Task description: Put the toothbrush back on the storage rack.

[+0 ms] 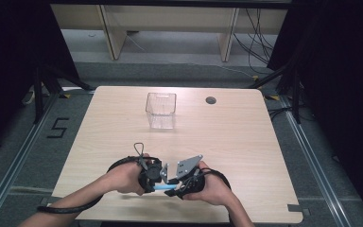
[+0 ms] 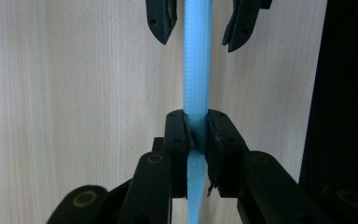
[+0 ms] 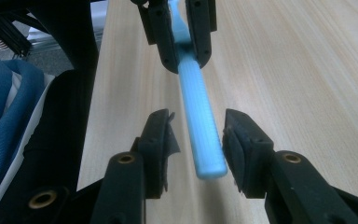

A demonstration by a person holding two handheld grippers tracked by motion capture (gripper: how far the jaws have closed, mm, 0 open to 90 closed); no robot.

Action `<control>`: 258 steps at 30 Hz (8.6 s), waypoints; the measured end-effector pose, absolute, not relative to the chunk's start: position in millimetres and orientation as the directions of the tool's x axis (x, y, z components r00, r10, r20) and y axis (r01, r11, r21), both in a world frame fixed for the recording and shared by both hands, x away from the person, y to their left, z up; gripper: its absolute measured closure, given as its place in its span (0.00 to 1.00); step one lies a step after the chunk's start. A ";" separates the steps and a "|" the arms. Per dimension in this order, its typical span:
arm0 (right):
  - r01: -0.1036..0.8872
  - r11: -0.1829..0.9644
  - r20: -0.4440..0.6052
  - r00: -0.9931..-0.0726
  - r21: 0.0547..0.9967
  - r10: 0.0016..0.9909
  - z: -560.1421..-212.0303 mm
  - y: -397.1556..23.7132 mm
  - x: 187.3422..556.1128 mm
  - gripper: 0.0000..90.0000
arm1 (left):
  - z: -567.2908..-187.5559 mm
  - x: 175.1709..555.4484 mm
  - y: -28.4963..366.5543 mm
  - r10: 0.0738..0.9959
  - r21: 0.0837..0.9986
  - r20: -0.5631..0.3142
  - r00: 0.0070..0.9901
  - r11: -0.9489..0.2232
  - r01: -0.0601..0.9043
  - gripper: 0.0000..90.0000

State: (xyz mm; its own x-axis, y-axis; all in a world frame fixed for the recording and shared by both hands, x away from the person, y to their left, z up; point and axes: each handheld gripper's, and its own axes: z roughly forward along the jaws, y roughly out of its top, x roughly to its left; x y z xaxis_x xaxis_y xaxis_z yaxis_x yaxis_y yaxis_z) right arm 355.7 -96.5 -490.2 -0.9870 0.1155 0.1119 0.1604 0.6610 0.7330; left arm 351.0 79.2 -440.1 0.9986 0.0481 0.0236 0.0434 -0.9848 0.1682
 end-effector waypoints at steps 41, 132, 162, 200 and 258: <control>0.164 0.654 0.078 -0.984 0.739 0.159 -491.8 -107.9 356.6 0.87 | -427.5 349.0 95.3 0.107 0.327 0.042 0.993 -0.941 0.088 0.71; 0.169 0.312 -0.012 -0.864 0.935 0.503 -468.0 -128.8 362.9 0.87 | -452.4 389.1 140.4 0.557 0.851 -0.434 0.708 -0.004 0.525 0.57; 0.148 0.356 -0.052 -0.867 0.923 0.495 -473.0 -121.0 361.4 0.87 | -444.4 389.3 136.0 0.470 0.821 -0.541 0.697 0.114 0.560 0.80; 0.258 0.280 0.026 -0.776 0.925 0.630 -475.3 -148.6 350.1 0.58 | -416.8 391.8 147.7 0.606 0.931 -0.240 0.759 -0.078 0.356 0.92; 0.306 0.136 0.087 -0.617 0.942 0.783 -503.5 -178.1 340.5 0.52 | -394.8 488.5 166.7 0.783 0.981 0.097 0.615 -0.180 0.074 0.92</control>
